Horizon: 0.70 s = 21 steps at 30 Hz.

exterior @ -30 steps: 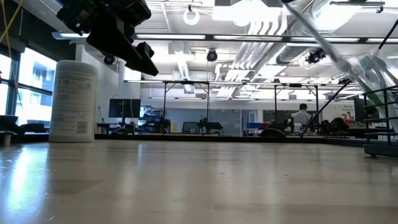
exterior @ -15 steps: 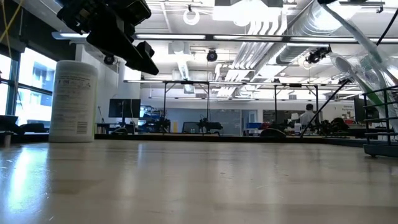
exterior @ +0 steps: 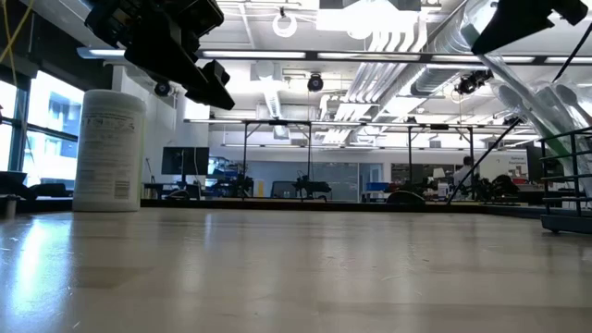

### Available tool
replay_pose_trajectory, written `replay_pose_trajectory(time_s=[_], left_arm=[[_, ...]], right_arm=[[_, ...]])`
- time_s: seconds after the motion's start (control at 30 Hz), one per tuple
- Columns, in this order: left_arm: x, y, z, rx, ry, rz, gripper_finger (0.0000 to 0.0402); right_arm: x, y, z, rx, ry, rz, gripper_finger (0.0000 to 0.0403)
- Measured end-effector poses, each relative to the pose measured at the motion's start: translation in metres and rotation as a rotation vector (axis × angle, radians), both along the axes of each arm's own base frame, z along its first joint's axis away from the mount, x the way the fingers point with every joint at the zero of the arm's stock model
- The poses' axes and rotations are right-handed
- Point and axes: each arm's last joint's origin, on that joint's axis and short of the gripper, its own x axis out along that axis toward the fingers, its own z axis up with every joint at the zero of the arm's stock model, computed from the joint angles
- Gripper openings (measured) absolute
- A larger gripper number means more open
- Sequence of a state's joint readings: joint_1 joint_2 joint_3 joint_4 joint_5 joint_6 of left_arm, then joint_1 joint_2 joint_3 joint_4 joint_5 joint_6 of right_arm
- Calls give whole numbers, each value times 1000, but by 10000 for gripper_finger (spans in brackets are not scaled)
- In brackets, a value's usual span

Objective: Pick & Place toothbrushing station
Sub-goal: Put the green toothbrush into the black mesh organizer

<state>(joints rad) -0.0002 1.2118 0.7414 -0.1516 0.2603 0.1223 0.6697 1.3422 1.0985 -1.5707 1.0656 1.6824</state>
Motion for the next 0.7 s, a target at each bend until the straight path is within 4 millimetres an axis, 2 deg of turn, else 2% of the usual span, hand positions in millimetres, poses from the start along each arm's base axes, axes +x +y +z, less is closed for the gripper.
replay_pose_trajectory(time_s=[0.17, 0.33, 0.7], left_arm=[[0, 0, 0, 1, -1, -1, 260], [0, 0, 0, 1, 0, -1, 260], [-2, 0, -12, -18, -19, 11, 260]], right_arm=[[-2, 0, -6, 16, -42, -30, 3], [-7, 4, -21, 57, -115, -57, 3], [-17, 11, -48, 125, -177, -53, 3]])
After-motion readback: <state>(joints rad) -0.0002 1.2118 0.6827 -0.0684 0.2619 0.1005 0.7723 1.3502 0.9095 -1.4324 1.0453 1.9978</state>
